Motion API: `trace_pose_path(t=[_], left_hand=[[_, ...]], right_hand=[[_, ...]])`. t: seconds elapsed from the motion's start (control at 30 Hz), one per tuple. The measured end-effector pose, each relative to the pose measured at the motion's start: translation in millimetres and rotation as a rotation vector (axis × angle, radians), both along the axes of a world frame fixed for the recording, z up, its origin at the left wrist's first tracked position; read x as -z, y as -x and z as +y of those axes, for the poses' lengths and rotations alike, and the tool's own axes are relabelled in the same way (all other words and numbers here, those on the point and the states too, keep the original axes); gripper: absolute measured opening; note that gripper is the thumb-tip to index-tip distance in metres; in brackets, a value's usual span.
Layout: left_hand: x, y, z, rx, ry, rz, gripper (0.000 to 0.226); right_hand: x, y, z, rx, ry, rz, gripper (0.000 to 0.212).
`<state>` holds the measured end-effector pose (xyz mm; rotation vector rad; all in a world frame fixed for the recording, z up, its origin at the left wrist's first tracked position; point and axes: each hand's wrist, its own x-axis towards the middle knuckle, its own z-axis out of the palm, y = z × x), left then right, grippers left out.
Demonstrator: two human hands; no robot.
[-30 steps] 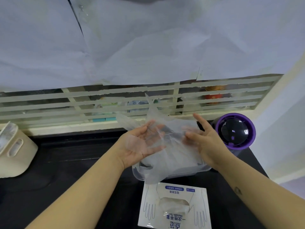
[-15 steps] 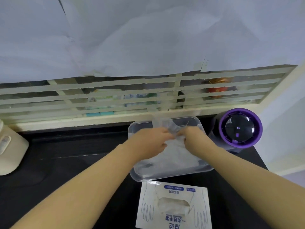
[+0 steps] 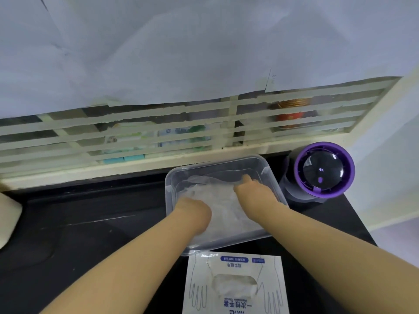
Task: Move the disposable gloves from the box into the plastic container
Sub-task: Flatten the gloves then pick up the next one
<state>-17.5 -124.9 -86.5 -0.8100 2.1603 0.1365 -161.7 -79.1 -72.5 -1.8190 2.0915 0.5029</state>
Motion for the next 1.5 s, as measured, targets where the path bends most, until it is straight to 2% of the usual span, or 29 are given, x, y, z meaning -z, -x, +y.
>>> trace_pose_path(t=[0.1, 0.17, 0.23, 0.3, 0.4, 0.5, 0.6, 0.73, 0.83, 0.93, 1.03, 1.13, 1.2, 1.3, 1.37, 1.43, 1.5], left_hand=[[-15.8, 1.4, 2.9, -0.003, 0.018, -0.038, 0.025], [-31.8, 5.0, 3.0, -0.028, 0.051, 0.016, 0.023], [-41.9, 13.1, 1.2, -0.054, 0.111, 0.144, 0.024], [-44.9, 25.3, 3.4, -0.063, 0.163, 0.251, 0.027], [-23.0, 39.1, 7.3, 0.047, 0.128, 0.195, 0.039], [1.8, 33.2, 0.5, -0.063, 0.045, 0.117, 0.063], [12.8, 20.4, -4.2, -0.077, 0.057, 0.079, 0.08], [20.5, 13.1, -8.5, -0.11, 0.091, 0.066, 0.087], [22.2, 12.5, -8.9, -0.146, 0.086, 0.027, 0.088], [12.1, 13.9, -11.1, -0.199, 0.05, 0.025, 0.074], [-8.4, 12.6, -7.0, -0.188, 0.045, 0.139, 0.046], [-33.9, 1.2, 4.5, -0.124, 0.094, 0.333, 0.039], [-45.7, -11.0, 17.0, -0.149, 0.073, 0.452, 0.037], [-59.8, -33.4, 34.1, -0.212, 0.088, 0.68, 0.033], [-65.6, -51.8, 51.0, -0.168, 0.096, 0.886, 0.027], [-68.4, -67.9, 72.2, -0.053, 0.016, 1.014, 0.021], [-59.7, -81.1, 89.5, 0.079, -0.022, 1.036, 0.023]], right_hand=[[-21.2, 1.1, 5.0, -0.151, 0.184, 0.156, 0.041], [-26.7, 2.2, 1.3, -0.197, 0.308, 0.133, 0.034], [-21.9, -1.2, -5.2, -0.164, 0.226, -0.015, 0.033], [-6.1, -4.5, -7.4, -0.112, 0.027, -0.133, 0.035], [16.4, 0.9, -5.3, -0.053, -0.148, -0.211, 0.058], [24.2, 4.7, -5.9, -0.011, -0.233, -0.181, 0.079], [29.6, 2.3, -7.5, -0.02, -0.287, -0.126, 0.094], [32.7, 0.0, -8.1, -0.025, -0.31, -0.071, 0.118], [33.2, -2.9, -9.9, -0.023, -0.32, -0.021, 0.122], [29.4, -5.4, -9.3, -0.038, -0.29, 0.001, 0.114], [11.5, -1.8, -1.4, -0.072, -0.182, -0.059, 0.094], [-13.4, 5.1, 9.6, -0.185, -0.019, -0.089, 0.063], [-29.2, 7.8, 23.0, -0.228, 0.054, -0.141, 0.053], [-54.5, 7.8, 47.7, -0.219, 0.165, -0.315, 0.036], [-68.8, 3.6, 70.0, -0.211, 0.23, -0.483, 0.023], [-74.6, -2.6, 92.9, -0.213, 0.14, -0.605, 0.015], [-64.1, -9.5, 110.2, -0.244, -0.005, -0.608, 0.016]])
